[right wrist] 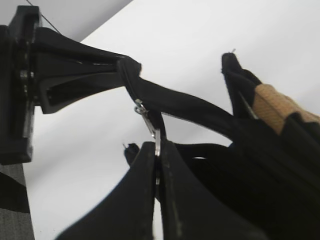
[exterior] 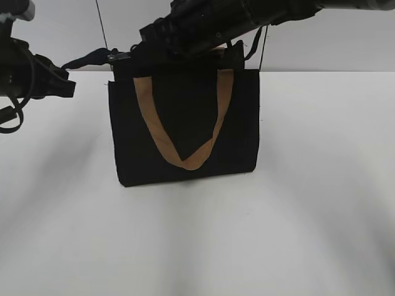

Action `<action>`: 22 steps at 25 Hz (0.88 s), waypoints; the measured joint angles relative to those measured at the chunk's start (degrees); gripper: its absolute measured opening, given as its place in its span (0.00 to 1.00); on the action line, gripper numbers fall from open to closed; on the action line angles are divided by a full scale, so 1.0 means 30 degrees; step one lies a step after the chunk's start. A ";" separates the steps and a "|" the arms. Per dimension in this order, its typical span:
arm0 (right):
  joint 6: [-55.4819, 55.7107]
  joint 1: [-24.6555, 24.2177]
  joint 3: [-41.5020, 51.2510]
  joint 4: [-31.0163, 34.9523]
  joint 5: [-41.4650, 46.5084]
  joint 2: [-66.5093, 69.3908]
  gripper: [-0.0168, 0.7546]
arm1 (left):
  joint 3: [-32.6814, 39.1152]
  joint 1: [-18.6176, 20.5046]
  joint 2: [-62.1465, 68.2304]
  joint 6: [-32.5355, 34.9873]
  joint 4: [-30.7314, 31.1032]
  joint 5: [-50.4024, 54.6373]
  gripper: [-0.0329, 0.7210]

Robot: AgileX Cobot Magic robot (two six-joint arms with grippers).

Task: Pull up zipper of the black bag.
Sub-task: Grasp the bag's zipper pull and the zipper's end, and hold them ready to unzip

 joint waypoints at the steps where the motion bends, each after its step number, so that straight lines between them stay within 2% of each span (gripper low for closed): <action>1: 0.0137 -0.0112 0.0000 -0.0357 -0.0047 0.0000 0.00 | 0.0000 0.0000 0.0000 0.0000 0.0000 0.0264 0.07; 5: 0.0881 -0.0770 0.0000 -0.1580 -0.0132 0.0000 0.00 | 0.0000 0.0000 0.0000 0.0000 0.0000 0.1357 0.07; 13: 0.1575 -0.2575 0.0000 -0.2656 0.0739 -0.0365 0.00 | 0.0000 -0.0022 0.0000 0.0000 0.0000 0.2689 0.07; 22: 0.2943 -0.4341 0.0000 -0.5237 0.2196 -0.1339 0.00 | 0.0000 -0.0042 0.0000 0.0000 0.0000 0.2784 0.07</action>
